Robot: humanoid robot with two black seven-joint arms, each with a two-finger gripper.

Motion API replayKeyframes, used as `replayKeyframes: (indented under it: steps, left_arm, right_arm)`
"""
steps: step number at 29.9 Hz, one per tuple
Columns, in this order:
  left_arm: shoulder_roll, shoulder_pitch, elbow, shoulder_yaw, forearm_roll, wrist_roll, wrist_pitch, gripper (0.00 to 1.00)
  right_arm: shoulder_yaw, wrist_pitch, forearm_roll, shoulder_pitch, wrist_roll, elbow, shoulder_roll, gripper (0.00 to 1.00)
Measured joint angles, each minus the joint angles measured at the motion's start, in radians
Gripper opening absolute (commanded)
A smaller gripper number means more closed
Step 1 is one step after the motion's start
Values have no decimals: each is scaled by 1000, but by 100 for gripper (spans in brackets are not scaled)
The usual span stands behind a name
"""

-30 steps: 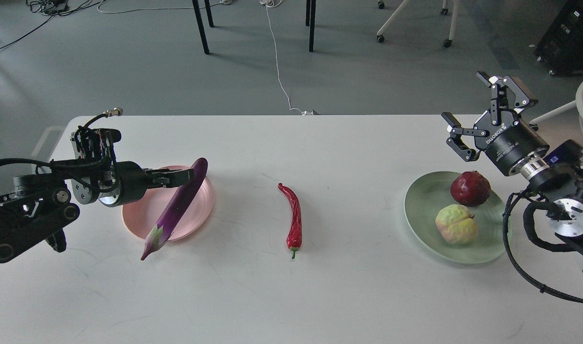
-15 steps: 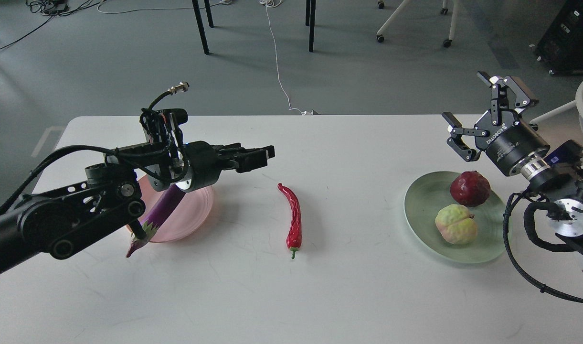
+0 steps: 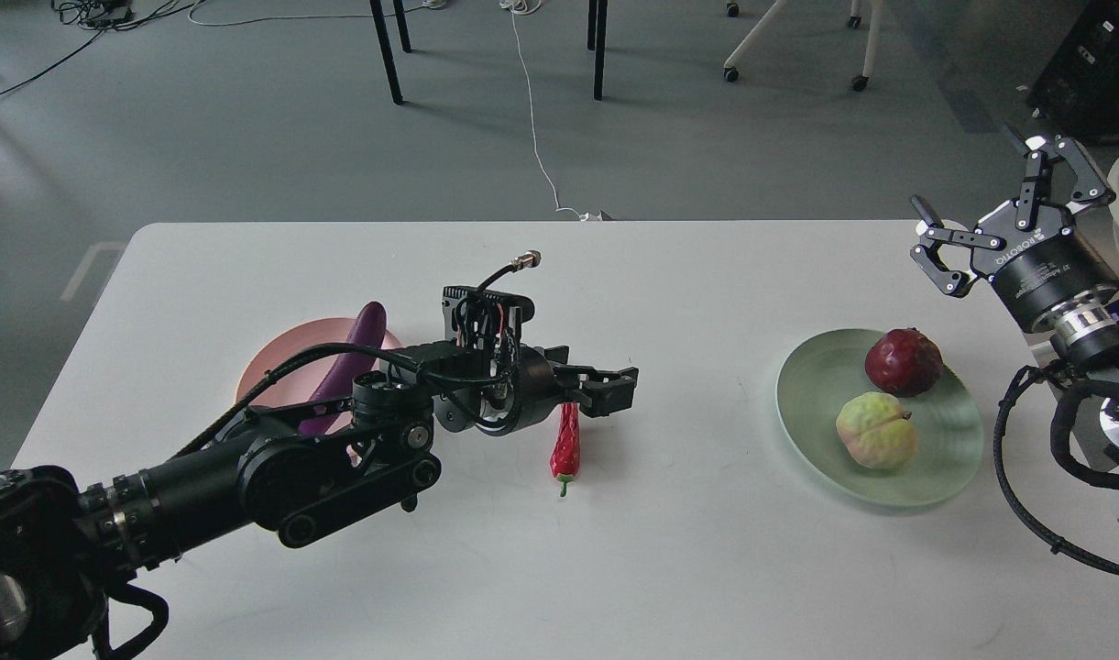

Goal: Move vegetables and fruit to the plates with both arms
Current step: 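Reach the left gripper to the red chili pepper and grasp it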

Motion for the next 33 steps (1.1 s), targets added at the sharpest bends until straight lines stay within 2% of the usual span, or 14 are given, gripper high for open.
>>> replayKeyframes:
  steps: [7,18,23,24,26,28,30,31,33]
  left_arm:
    - [5,9,3,15,1,84,-49,98]
    - [-8,18,7,60,-8,122,-54,96]
    - [-14,29,7,60,-8,126,-54,88]
    - [-14,32,7,60,-8,126,-54,84]
    - [-14,37,8,60,-8,129,-54,71]
    - [-15,42,8,60,-8,131,-54,51]
    - [-15,45,8,60,-8,131,-54,24]
    - [-14,46,8,60,-8,132,-54,15]
    - [-14,46,7,60,-9,134,-54,13]
  right_arm:
    - [3,4,2,-9,0,-4,2,98]
    - [9,4,2,-10,0,-4,3,98]
    - [10,4,2,-10,0,-4,2,98]
    - [10,4,2,-10,0,-4,2,98]
    - [10,4,2,-11,0,-4,2,98]
    - [10,4,2,-11,0,-4,2,98]
    - [10,4,2,-11,0,-4,2,98]
    - [10,4,2,-11,0,-4,2,98]
    - [10,4,2,-12,0,-4,2,98]
